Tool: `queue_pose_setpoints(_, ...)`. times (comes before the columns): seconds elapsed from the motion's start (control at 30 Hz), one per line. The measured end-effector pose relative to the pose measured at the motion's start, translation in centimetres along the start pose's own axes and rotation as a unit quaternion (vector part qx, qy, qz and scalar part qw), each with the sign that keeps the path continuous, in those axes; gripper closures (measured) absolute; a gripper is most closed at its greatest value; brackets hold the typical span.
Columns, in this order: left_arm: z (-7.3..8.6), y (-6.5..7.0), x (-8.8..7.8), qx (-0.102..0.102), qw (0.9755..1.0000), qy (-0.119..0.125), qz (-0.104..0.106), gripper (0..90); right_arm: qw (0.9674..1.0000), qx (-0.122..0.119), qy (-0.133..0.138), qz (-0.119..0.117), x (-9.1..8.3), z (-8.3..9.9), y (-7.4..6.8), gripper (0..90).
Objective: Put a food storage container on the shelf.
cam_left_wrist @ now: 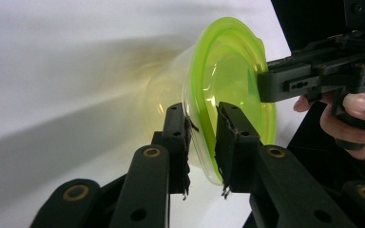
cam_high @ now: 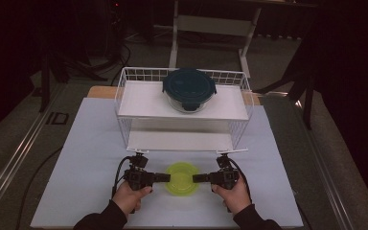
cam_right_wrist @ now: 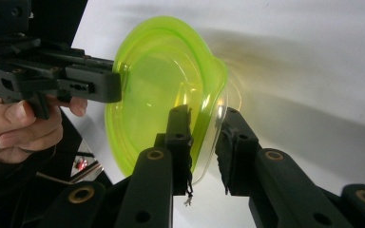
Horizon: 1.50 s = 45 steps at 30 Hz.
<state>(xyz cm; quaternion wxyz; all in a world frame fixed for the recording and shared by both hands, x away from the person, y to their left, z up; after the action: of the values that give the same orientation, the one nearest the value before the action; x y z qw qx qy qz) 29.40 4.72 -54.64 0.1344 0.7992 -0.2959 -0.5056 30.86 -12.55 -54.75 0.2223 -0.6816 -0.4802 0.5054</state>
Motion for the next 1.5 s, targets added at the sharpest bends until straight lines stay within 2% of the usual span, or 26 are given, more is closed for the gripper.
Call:
queue_pose_setpoints(0.07,0.1,0.3,-0.2,0.008,0.9999,-0.003,-0.013,75.0,1.0,0.001,0.0,-0.001,-0.1,0.2,-0.1,77.3)
queue_pose_setpoints(0.23,0.2,0.8,-0.5,0.014,0.9996,-0.001,-0.022,78.7,0.9999,-0.001,0.009,0.004,-0.4,0.3,-0.3,80.5)
queue_pose_setpoints(0.4,-0.2,0.8,-0.9,0.006,1.0,0.006,-0.003,79.7,0.9997,-0.013,0.017,0.013,-0.7,0.0,-0.8,80.6)
queue_pose_setpoints(0.7,-1.5,1.5,-2.5,0.027,0.9992,0.029,-0.005,80.3,0.9988,-0.036,0.029,0.018,-1.4,-1.0,-2.3,80.7)
queue_pose_setpoints(0.87,-2.0,2.1,-3.3,0.031,0.9988,0.039,0.001,80.5,0.998,-0.047,0.038,0.016,-2.0,-1.3,-3.3,80.7)
queue_pose_setpoints(1.23,-3.6,3.7,-5.9,0.042,0.9967,0.064,0.028,80.8,0.9961,-0.07,0.053,0.01,-3.7,-2.7,-5.9,80.7)
queue_pose_setpoints(1.4,-4.4,4.6,-7.2,0.048,0.9944,0.083,0.045,80.8,0.9947,-0.081,0.063,0.005,-4.7,-3.3,-7.3,80.7)
queue_pose_setpoints(1.5,-5.0,5.0,-7.9,0.054,0.9934,0.09,0.047,81.0,0.9939,-0.088,0.066,0.007,-5.3,-3.8,-8.2,80.7)
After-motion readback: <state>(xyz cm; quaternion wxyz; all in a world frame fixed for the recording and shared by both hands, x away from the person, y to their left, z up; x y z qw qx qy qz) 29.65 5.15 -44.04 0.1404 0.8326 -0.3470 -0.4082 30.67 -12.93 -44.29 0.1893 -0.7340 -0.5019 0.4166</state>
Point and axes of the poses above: each handheld gripper's, and its own axes: x roughly forward along the jaws, z roughly out of its underside, y roughly to its right, the point moved 8 cm from there along x, roughly forward along the jaws, and after that the axes turned 13 degrees about -z, right-handed, at the moved point
